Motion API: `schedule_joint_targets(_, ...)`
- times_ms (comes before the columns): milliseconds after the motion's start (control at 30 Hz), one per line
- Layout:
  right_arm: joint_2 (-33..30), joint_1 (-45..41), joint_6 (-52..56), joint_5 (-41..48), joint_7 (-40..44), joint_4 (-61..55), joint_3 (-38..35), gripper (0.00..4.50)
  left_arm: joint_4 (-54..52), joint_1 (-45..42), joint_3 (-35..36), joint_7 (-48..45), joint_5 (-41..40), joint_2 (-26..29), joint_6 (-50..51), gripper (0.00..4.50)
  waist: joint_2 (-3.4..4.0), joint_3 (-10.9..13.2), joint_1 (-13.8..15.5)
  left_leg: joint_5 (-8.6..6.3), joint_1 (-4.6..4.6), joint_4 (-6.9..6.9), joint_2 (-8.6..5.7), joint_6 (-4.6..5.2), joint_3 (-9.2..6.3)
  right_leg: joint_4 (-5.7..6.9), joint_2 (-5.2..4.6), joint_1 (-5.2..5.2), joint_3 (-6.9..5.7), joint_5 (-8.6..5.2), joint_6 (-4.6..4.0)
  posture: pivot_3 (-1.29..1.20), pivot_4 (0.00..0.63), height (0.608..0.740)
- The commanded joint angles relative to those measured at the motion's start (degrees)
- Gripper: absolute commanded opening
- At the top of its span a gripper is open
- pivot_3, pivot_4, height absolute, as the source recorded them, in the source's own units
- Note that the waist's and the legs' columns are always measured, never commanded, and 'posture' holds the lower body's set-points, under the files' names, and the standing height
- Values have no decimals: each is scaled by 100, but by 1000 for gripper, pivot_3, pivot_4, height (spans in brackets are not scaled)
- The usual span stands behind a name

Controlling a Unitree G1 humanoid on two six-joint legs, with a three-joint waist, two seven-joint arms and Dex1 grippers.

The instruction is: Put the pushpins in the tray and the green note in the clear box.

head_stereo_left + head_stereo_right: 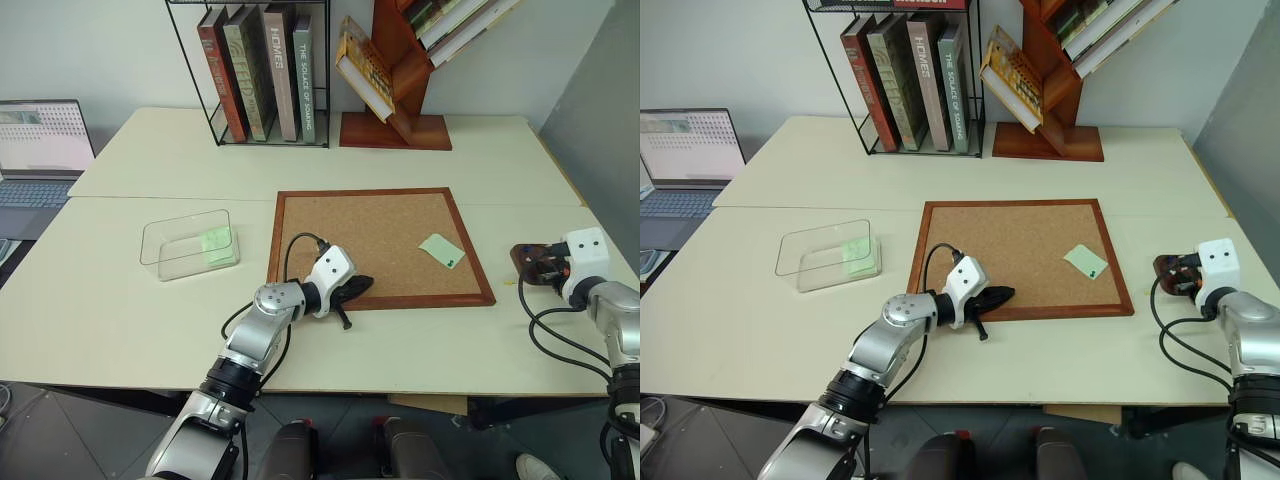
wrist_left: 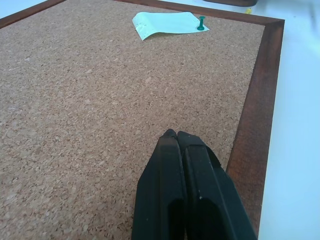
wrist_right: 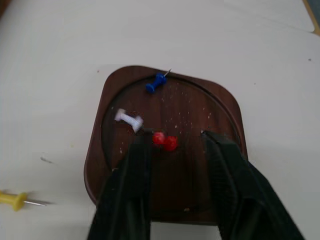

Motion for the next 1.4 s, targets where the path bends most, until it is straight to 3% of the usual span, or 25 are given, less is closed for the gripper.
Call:
schedule_joint_targets(33,-138,-111,-41,-56,-18,1,-78,2488,118,101,-144,4,108,-2,19,0,0,0,0,0,0,0,0,0,1,0,0,0,0,0,0,0,150,740)
schedule_joint_targets(167,-194,-128,-44,-1,35,-81,-194,3388,130,99,-148,8,115,-6,10,0,0,0,0,0,0,0,0,0,0,0,0,0,0,0,0,0,150,740)
schedule_joint_targets(500,-475,-86,204,733,874,-976,-540,3388,164,86,-141,-18,108,5,-17,0,1,-1,1,0,0,0,0,0,-1,0,1,0,-1,0,1,0,150,740)
schedule_joint_targets(800,180,360,38,1190,1480,-2219,110,3388,234,44,-146,-20,118,-5,-57,0,1,-2,3,0,-1,0,1,0,-6,0,2,2,-3,0,2,0,150,740)
schedule_joint_targets(1033,568,331,-188,951,1504,-2110,708,3388,297,-7,-151,-38,119,22,-91,0,1,-2,3,0,0,2,0,0,-6,-2,0,2,-5,1,4,0,150,740)
schedule_joint_targets(1400,778,213,-372,800,1537,-1860,992,3388,341,-21,-152,-36,124,34,-150,0,2,-2,3,0,1,2,1,1,-8,0,-1,2,-6,2,3,0,150,740)
